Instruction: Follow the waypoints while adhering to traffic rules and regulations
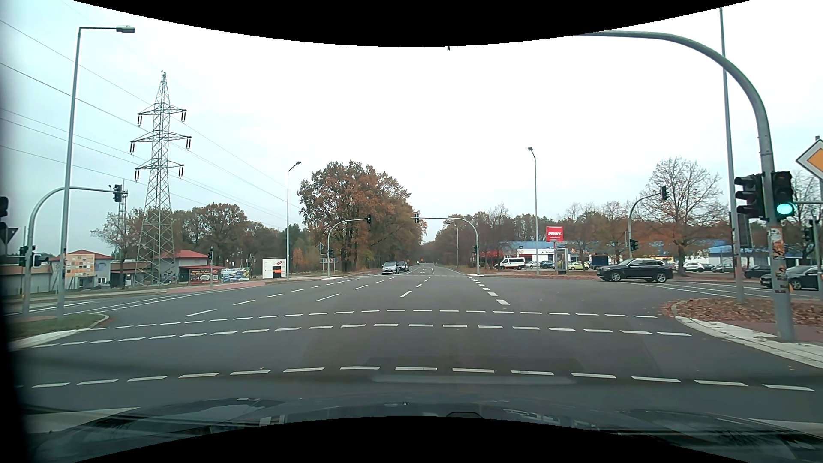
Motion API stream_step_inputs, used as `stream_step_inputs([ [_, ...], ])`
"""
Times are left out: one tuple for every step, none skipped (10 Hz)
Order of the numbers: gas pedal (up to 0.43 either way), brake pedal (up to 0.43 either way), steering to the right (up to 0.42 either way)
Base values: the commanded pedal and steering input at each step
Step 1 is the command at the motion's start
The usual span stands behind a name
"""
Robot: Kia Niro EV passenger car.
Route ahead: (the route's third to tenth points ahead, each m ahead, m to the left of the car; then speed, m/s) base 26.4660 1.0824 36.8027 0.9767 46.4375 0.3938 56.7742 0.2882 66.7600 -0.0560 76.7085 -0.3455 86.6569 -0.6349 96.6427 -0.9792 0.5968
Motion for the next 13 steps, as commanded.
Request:
stream_step_inputs([
  [0.339,0.000,0.002],
  [0.339,0.000,0.003],
  [0.339,0.000,0.003],
  [0.339,0.000,0.003],
  [0.350,0.000,0.003],
  [0.378,0.000,0.002],
  [0.398,0.000,0.003],
  [0.429,0.000,0.002],
  [0.441,0.000,0.003],
  [0.461,0.000,0.003],
  [0.461,0.000,0.003],
  [0.461,0.000,0.003],
  [0.469,0.000,0.003],
])
